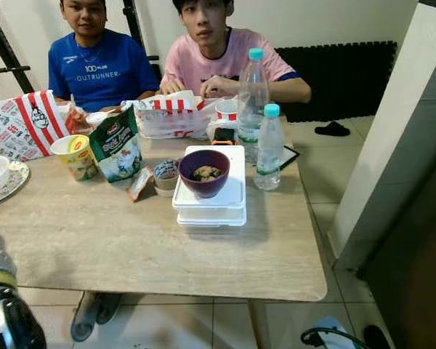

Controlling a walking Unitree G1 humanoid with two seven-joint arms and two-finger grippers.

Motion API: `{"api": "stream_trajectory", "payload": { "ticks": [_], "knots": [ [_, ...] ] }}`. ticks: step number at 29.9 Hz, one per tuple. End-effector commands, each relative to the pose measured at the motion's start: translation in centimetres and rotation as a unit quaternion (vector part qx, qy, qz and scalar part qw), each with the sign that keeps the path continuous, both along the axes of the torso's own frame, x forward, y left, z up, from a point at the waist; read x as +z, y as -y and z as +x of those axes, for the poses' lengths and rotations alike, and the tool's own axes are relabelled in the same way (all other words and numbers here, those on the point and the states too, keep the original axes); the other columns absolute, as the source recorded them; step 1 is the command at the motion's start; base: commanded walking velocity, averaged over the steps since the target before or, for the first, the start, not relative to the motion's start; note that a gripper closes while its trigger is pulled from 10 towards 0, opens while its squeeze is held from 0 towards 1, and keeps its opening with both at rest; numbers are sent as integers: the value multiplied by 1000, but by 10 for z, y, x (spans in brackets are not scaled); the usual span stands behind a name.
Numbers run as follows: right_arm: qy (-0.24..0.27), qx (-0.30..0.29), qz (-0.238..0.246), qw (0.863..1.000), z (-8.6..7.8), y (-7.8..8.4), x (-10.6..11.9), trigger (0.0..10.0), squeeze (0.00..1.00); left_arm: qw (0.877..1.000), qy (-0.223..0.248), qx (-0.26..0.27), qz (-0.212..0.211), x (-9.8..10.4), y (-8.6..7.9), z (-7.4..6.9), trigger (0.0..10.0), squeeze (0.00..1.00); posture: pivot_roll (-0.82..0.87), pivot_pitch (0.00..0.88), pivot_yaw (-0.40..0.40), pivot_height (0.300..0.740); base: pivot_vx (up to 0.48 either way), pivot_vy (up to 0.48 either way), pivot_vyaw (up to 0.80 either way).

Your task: Restocking fridge

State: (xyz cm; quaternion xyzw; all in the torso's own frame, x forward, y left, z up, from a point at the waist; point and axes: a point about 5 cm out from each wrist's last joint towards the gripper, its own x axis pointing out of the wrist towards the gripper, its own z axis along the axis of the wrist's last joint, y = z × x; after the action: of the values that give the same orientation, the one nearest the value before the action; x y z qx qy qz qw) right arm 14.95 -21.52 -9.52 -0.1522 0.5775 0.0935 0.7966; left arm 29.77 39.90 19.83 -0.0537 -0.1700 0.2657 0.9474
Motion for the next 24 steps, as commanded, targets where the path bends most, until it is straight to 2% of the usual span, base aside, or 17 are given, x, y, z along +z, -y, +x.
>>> {"api": "stream_trajectory", "payload": {
  "ticks": [1,4,5,10,19,21,24],
  "knots": [
    [1,3,2,1000,1,-2,0,10000,0,998,4,-55,0,-3,15,10,10000,0,7,0,45,740,0,0,0],
    [0,4,1,1000,0,-2,0,10000,0,989,15,-149,17,-2,41,26,10000,0,3,0,45,740,0,0,0],
    [0,4,1,1000,0,-2,0,10000,0,989,15,-149,17,-2,41,26,10000,0,3,0,45,740,0,0,0],
    [0,5,0,1000,0,-2,0,10000,0,973,30,-228,25,0,69,40,10000,0,-1,0,41,740,0,0,0],
    [0,8,-1,1000,0,-2,0,10000,0,950,58,-307,16,1,103,54,10000,0,-3,0,40,740,0,0,0],
    [0,9,-1,1000,0,-2,0,10000,0,947,62,-314,15,2,105,55,10000,0,-3,0,40,740,0,0,0],
    [0,9,-1,1000,-1,-2,-1,10000,0,935,82,-345,15,7,115,58,10000,0,-6,0,37,740,0,0,0]
  ]
}}
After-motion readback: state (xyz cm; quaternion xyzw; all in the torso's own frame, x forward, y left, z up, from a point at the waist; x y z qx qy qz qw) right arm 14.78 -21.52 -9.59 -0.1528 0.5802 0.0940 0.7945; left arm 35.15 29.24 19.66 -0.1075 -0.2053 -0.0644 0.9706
